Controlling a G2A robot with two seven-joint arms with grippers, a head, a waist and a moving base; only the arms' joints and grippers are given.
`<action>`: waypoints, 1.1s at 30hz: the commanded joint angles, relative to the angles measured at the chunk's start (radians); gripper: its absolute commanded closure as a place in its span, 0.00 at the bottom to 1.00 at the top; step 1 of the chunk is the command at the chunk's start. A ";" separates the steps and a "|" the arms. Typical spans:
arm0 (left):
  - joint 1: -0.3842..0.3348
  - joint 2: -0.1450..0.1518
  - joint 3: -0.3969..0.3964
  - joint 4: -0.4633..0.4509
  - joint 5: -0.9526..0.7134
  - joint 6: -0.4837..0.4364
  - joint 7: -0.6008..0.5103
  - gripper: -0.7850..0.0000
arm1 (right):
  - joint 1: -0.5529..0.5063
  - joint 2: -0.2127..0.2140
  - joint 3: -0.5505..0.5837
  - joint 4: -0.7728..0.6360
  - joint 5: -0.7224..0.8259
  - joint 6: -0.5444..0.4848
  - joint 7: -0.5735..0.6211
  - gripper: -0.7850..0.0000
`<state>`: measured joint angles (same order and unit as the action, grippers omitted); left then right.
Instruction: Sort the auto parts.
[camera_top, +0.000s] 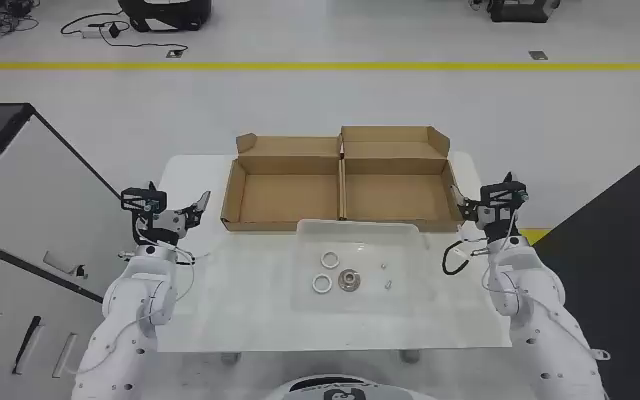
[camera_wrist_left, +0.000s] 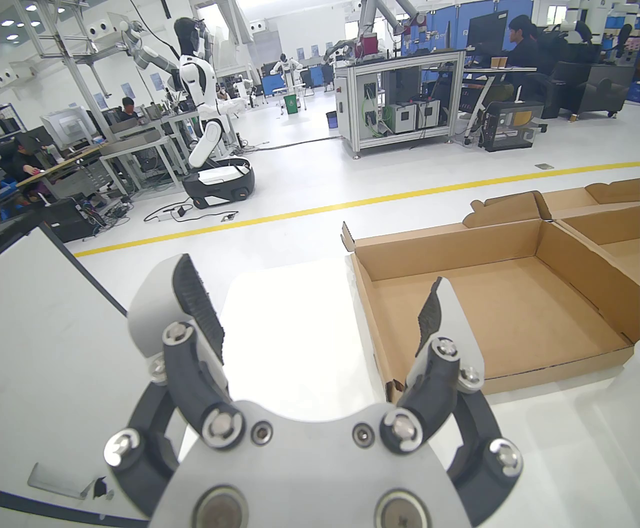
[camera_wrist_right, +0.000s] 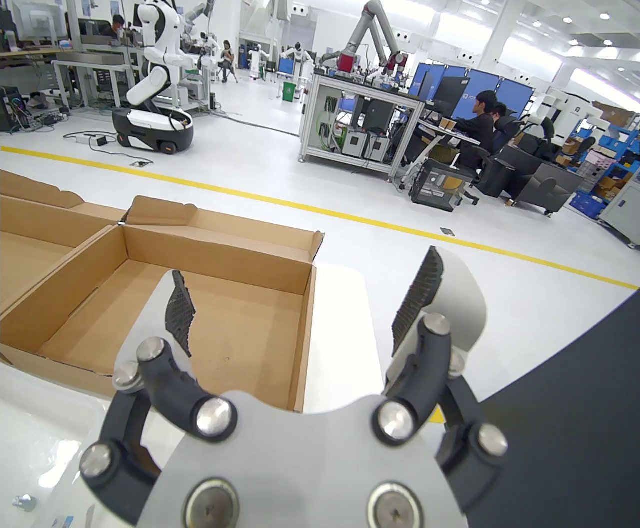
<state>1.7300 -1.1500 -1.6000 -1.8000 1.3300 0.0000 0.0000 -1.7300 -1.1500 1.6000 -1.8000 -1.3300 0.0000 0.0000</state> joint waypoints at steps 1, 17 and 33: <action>0.000 0.000 0.000 0.000 0.000 0.000 0.000 0.00 | 0.000 0.000 0.000 0.000 0.000 0.000 0.000 0.00; 0.000 0.000 0.000 0.000 0.000 0.000 0.000 0.00 | -0.045 0.029 0.134 -0.315 -0.074 -0.351 0.164 0.00; 0.000 0.000 0.000 0.000 0.000 0.000 0.000 0.00 | 0.272 0.066 0.072 -0.292 0.015 -0.773 0.499 0.00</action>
<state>1.7300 -1.1500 -1.6000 -1.8000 1.3300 0.0000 0.0000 -1.4955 -1.0855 1.6853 -2.1098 -1.3164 -0.7505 0.4809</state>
